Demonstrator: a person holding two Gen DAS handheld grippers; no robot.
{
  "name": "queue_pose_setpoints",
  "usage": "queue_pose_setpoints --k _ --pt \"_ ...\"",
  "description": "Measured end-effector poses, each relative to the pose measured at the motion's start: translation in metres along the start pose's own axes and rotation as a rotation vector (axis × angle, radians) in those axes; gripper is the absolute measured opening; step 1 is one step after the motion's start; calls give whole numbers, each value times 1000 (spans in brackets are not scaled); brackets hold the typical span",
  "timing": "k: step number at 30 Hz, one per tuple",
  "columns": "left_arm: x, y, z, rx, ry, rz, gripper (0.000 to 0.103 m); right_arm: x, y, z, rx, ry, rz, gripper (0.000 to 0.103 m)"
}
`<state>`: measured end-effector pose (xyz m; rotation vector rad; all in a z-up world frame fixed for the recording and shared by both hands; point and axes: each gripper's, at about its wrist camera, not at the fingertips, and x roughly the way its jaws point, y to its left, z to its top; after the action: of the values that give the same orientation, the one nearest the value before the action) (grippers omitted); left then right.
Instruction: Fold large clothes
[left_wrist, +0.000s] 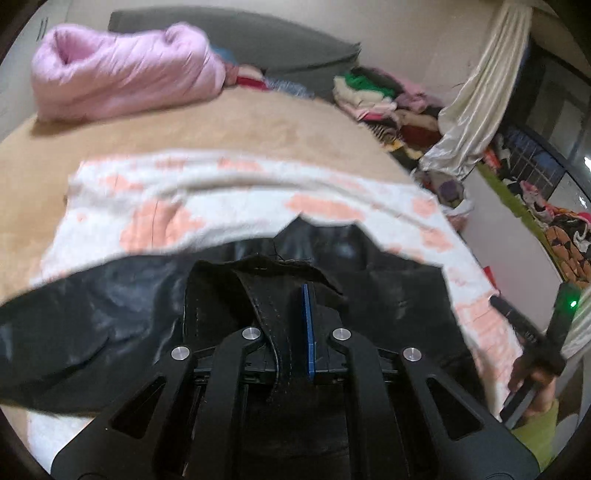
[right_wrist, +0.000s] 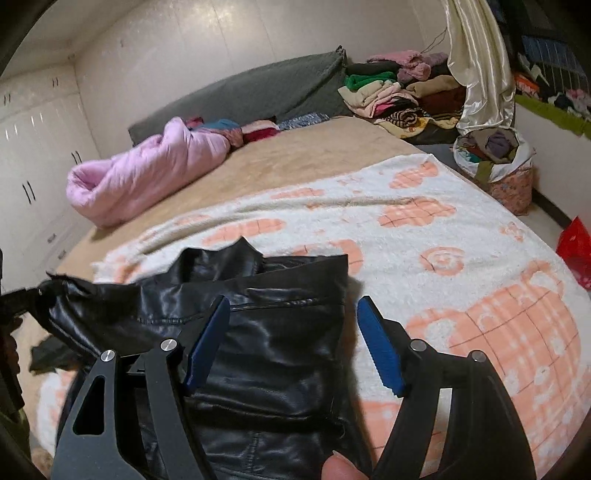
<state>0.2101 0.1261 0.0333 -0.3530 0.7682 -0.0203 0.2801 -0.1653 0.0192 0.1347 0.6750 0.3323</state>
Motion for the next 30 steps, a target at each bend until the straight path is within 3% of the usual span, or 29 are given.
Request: queue_pose_setpoints --k 17,20,23,25,30 --pt "45 52 -62 -50 118 26 4 51 42 -29 -148 137 47 68" --pt "48 58 -70 -69 131 20 6 64 36 -35 -106 206 78 67" --pt "49 63 -75 -84 132 11 7 80 27 -42 -87 284 -14 65" --pt "50 66 -78 -102 132 -13 7 91 14 -48 -39 321 -13 62" --pt "43 72 -80 -149 110 -51 9 87 14 -49 -20 311 9 65"
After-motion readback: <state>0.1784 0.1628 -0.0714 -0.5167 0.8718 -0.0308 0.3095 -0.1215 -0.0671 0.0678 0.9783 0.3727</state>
